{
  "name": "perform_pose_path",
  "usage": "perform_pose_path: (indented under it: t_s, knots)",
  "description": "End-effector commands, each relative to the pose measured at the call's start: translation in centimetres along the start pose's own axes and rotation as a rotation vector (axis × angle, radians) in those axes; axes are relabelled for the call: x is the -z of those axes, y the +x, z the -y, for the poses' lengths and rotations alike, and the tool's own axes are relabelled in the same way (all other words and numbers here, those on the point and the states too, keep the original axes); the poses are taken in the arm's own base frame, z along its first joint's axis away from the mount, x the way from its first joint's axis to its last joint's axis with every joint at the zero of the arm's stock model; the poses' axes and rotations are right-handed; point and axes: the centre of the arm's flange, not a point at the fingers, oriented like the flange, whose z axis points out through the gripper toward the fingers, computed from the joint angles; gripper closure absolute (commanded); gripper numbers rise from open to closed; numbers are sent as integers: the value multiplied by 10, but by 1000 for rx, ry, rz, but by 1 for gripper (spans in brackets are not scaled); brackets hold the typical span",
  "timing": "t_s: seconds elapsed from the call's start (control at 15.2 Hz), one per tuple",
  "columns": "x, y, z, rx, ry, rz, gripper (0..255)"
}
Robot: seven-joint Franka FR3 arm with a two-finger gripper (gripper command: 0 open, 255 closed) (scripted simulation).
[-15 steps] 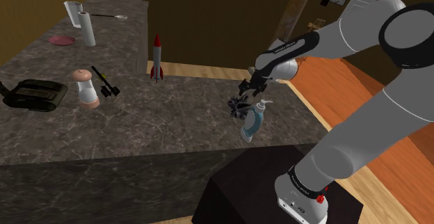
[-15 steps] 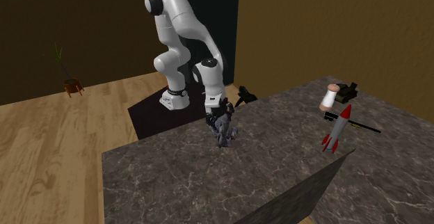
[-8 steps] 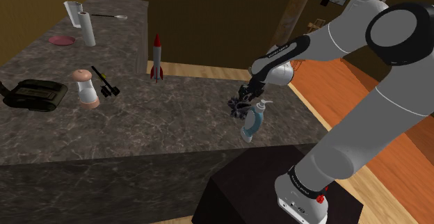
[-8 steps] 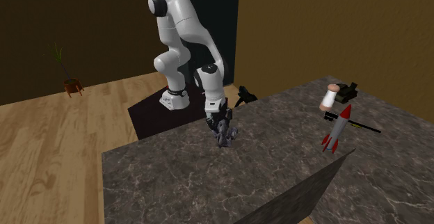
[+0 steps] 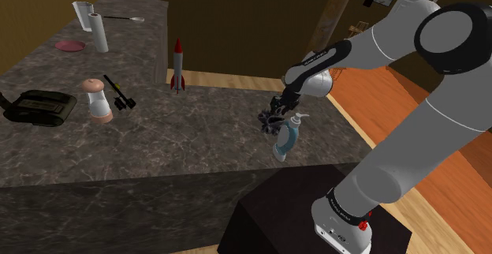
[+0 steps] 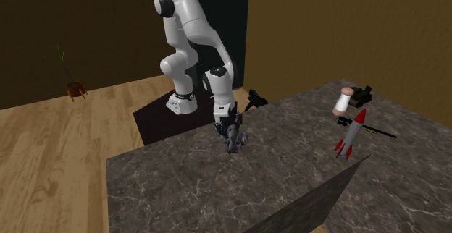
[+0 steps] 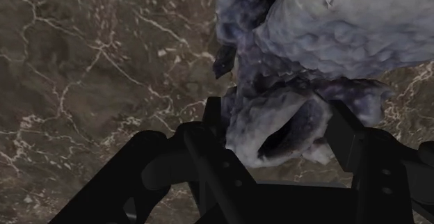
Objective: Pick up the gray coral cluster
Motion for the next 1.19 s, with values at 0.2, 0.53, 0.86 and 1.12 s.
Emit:
perform_pose_path:
  t_s: [0.2, 0.53, 0.86, 1.12]
  knots:
    - [13, 2, 1, 1, 0, 4, 255]
    - [39, 6, 4, 1, 0, 4, 255]
    - [65, 10, 7, 1, 0, 4, 255]
    - [77, 11, 8, 1, 0, 4, 255]
